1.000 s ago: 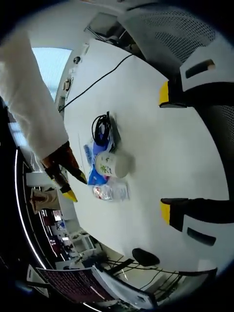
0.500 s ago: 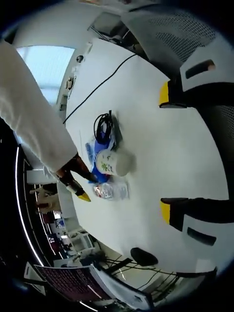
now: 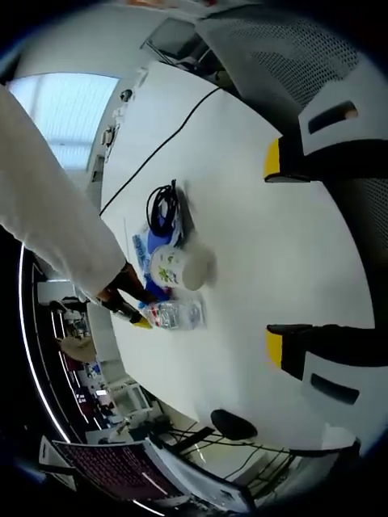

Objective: Arrange the tabletop items into an orderly group along one side of the table until the central work area is clear of visible clutter.

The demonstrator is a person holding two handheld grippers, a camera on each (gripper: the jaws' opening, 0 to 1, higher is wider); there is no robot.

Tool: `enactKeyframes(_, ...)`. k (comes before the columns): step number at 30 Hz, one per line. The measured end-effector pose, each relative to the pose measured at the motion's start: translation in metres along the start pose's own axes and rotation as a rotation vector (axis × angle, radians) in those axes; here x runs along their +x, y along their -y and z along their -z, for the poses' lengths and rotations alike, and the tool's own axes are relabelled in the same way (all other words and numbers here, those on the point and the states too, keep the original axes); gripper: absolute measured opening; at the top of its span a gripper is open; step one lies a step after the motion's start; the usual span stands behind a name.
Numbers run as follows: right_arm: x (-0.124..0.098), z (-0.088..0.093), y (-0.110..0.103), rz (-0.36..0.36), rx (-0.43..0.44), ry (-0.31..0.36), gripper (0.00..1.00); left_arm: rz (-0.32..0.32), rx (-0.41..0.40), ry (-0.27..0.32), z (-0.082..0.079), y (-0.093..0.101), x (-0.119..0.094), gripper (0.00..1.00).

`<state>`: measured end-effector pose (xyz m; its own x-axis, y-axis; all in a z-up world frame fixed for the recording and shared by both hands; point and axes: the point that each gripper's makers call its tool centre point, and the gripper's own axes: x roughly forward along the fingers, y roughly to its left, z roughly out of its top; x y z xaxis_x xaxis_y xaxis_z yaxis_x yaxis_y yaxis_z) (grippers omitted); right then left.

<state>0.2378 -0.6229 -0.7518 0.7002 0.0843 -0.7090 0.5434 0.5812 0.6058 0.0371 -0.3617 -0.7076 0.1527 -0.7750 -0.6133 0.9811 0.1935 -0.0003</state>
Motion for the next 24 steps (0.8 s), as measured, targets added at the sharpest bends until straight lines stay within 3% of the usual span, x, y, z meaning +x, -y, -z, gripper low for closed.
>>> enactKeyframes(3,0.000,0.003,-0.001,-0.025,0.056,-0.005,0.20,-0.002,0.000,-0.007,0.001,0.000,0.000,0.71)
enactKeyframes(8,-0.004,0.008,-0.006,-0.033,-0.039,-0.013,0.19,-0.005,0.000,-0.012,0.002,0.000,0.001,0.70)
enactKeyframes(13,-0.019,0.005,-0.022,-0.123,-0.077,0.054,0.19,-0.003,0.004,-0.011,0.001,0.000,0.001,0.69)
enactKeyframes(24,-0.060,0.000,-0.046,-0.220,-0.108,0.171,0.18,0.001,0.017,-0.010,0.001,0.001,0.000,0.69)
